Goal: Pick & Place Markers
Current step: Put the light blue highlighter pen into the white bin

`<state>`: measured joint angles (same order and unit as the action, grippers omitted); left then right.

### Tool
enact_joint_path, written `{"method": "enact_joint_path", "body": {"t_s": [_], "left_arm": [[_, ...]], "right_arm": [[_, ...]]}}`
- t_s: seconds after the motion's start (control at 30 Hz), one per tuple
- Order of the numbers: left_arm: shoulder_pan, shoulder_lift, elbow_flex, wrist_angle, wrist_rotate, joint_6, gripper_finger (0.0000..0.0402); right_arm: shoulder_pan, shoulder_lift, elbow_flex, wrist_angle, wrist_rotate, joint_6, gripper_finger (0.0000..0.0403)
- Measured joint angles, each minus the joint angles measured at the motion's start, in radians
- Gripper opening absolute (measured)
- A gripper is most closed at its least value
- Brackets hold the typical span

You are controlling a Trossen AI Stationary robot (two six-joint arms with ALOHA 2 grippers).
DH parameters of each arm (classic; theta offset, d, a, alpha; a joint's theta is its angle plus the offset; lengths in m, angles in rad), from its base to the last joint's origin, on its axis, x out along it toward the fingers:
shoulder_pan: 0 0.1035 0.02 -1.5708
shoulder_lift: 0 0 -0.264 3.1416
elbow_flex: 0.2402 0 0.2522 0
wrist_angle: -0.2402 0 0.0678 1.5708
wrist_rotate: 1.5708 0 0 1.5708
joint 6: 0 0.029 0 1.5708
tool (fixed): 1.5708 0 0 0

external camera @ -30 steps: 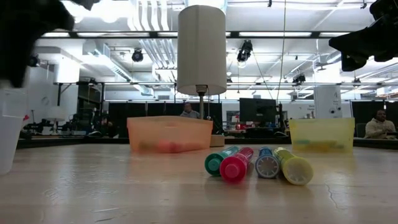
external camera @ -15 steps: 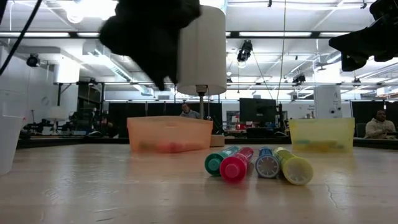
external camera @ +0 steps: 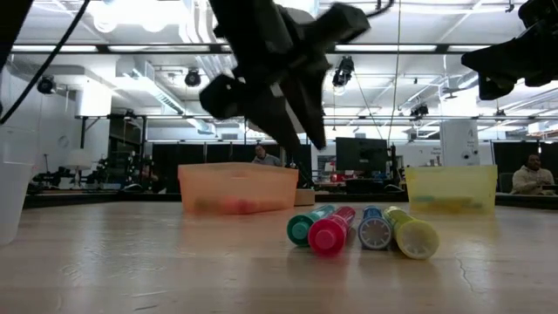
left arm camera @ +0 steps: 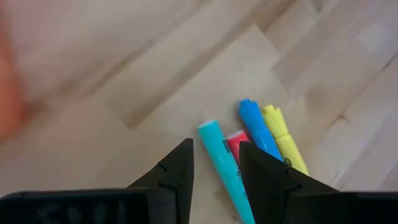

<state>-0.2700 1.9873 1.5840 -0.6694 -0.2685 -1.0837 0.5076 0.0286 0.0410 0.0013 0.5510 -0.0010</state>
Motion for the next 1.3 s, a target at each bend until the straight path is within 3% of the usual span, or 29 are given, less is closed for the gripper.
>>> {"method": "enact_joint_path", "body": {"t_s": [0.37,1.07,1.3], "left_arm": [[-0.022,0.08,-0.008,0.138,0.022,-0.014,0.0122],[-0.061,0.169,-0.016,0.106,0.046,-0.027,0.0122],[-0.078,0.164,-0.014,0.012,0.058,0.013,0.0115]], "right_arm": [[0.0,0.0,0.0,-0.002,0.0,0.0,0.0009],[0.0,0.0,0.0,-0.003,0.0,0.0,0.0009],[0.0,0.0,0.0,-0.004,0.0,0.0,0.0009]]}}
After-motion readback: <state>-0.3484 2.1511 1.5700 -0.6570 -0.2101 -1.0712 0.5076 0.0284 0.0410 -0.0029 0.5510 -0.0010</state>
